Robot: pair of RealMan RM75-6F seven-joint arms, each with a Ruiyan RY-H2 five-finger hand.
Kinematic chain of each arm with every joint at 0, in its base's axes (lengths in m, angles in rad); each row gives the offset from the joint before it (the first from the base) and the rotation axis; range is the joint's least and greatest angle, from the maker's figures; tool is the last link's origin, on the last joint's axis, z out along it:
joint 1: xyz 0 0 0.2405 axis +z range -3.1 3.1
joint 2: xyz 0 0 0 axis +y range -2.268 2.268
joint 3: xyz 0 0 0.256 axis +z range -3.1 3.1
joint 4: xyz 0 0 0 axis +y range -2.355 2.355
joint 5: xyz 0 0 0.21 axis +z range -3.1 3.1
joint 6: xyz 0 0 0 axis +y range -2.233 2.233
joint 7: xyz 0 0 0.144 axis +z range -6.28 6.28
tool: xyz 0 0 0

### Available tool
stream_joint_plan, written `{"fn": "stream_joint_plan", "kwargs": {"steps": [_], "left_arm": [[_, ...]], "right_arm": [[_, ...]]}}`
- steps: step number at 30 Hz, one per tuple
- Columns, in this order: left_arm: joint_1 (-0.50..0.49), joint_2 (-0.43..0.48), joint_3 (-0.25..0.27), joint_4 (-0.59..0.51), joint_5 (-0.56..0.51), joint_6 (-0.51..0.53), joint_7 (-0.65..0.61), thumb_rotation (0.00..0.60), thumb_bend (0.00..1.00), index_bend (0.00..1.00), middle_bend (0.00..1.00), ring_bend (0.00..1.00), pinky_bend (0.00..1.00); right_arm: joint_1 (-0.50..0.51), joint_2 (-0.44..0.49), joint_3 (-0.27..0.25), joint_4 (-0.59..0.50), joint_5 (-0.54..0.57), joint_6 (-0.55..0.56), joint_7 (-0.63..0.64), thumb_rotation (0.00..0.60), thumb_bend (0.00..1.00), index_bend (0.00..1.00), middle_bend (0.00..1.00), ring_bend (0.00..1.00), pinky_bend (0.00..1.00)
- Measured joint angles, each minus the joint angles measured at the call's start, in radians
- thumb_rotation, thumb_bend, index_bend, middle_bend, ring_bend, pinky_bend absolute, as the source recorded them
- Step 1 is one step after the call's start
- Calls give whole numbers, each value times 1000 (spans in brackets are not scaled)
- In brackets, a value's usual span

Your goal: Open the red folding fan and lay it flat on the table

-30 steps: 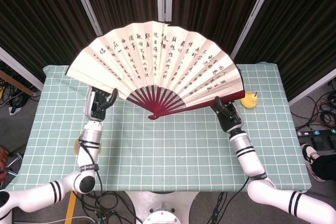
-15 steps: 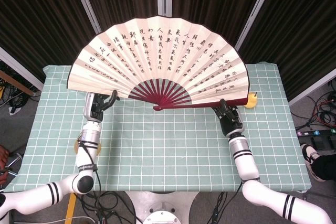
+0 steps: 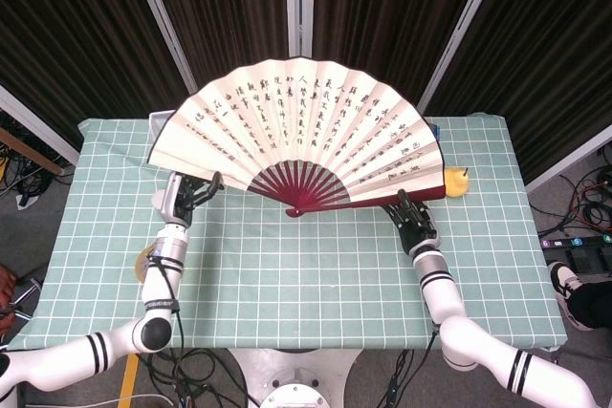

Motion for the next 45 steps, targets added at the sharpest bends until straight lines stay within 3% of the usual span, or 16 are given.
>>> {"fn": "stream_joint_plan", "kwargs": {"steps": [4,7,11,14,25,40,42,45], "left_arm": [[0,-3,-5,1,-16,-17,26,600,415,497,490,440,533],[0,-5,-7,6,-21,-26,44,600,419,427,436,412,504],[4,-14,-9,10,-16,-12,55,600,424,154,107,65,278],[6,-31,-14,27,-7,26,76,600,424,102,8,0,170],[28,-34,-35,91,14,74,125,600,424,85,0,0,122],[62,-1,-40,162,59,98,132,600,422,85,0,0,122],[62,2,-36,168,76,101,134,600,420,85,0,0,122],[60,5,-21,185,110,108,143,600,413,85,0,0,122]], "right_arm": [[-2,-8,16,6,40,-9,-31,600,523,952,743,486,377],[-4,-15,29,11,67,-11,-56,600,524,946,739,486,377],[-9,-21,37,14,104,-14,-83,600,529,944,738,486,377],[-14,-23,46,13,125,-16,-108,600,533,943,737,486,377],[-25,-22,84,-3,159,-32,-173,600,536,940,735,486,377],[-89,38,87,-36,194,-106,-214,600,537,916,714,471,376],[-92,50,88,-43,193,-114,-223,600,534,855,673,430,350],[-111,61,84,-58,167,-128,-225,600,487,585,523,285,224]]}}
